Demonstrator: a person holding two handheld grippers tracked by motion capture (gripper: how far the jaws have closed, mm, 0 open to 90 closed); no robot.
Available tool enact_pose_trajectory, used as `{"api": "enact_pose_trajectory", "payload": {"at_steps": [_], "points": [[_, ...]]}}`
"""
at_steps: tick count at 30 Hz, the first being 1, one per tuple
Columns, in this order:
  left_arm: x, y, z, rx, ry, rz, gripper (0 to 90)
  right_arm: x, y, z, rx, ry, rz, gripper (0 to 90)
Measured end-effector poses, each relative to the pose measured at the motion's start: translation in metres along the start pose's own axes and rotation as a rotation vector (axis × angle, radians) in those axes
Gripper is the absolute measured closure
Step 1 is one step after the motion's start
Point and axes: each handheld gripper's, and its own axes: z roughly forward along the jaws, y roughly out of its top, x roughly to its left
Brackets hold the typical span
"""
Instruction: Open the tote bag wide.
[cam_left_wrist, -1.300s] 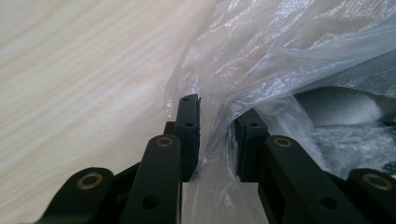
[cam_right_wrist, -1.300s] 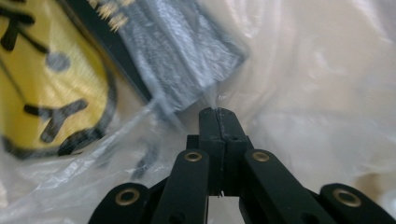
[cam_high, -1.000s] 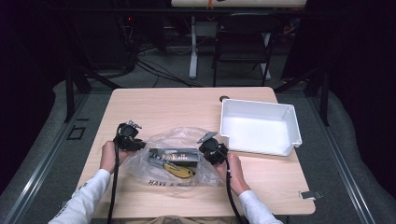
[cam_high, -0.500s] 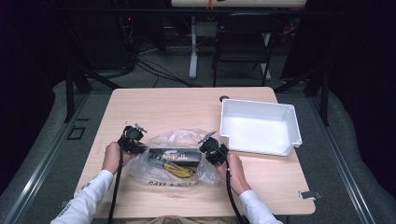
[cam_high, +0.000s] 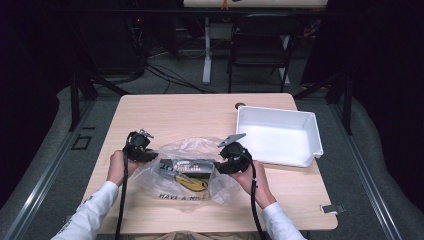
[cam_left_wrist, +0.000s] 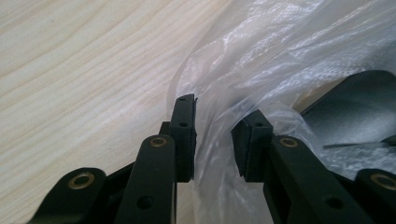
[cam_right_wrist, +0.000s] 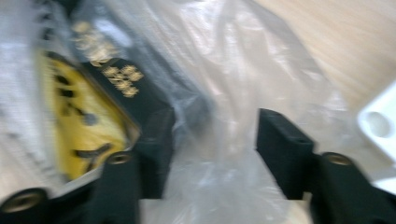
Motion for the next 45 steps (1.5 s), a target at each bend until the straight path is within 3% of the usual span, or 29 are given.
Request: {"api": "enact_pose_trajectory", "payload": {"at_steps": [3,4,8,13,16,20,25,31,35,38,40,45], "points": [[-0.002,0.001,0.0,-0.007,-0.009,0.006,72.4,0.001,0.0,0.008,0.022,0.104,0.009,32.6],[-0.003,0.001,0.0,-0.01,-0.013,0.007,72.4,0.001,-0.001,0.013,0.041,0.118,0.011,32.4],[-0.003,0.001,-0.002,-0.028,-0.034,0.016,72.2,0.001,-0.002,0.024,0.048,0.111,0.015,62.4],[-0.003,0.001,-0.002,-0.037,-0.041,0.015,72.2,0.001,-0.003,0.026,0.053,0.11,0.025,80.9],[-0.003,0.002,-0.004,-0.044,-0.045,0.018,72.2,0.001,-0.003,0.028,0.059,0.081,0.018,90.0],[-0.003,0.003,-0.004,-0.052,-0.047,0.026,72.3,0.002,-0.003,0.029,0.065,0.034,-0.003,90.0],[-0.003,0.004,-0.001,-0.062,-0.04,0.026,72.2,0.003,-0.004,0.037,0.085,-0.057,-0.033,90.0],[-0.005,0.004,0.007,-0.036,-0.017,0.021,71.7,0.003,-0.002,0.05,0.099,-0.124,-0.06,90.0],[-0.005,0.005,0.014,0.002,-0.009,0.015,71.4,0.001,-0.001,0.058,0.133,-0.144,-0.062,90.0],[-0.005,0.004,0.018,0.058,0.01,0.023,71.6,0.0,-0.003,0.062,0.161,-0.142,-0.052,90.0],[-0.002,0.002,0.019,0.071,-0.001,0.013,71.3,-0.002,-0.005,0.064,0.179,-0.137,-0.045,90.0],[-0.002,0.0,0.017,0.123,-0.021,0.037,69.5,0.001,-0.004,0.06,0.206,-0.125,-0.082,90.0]]}}
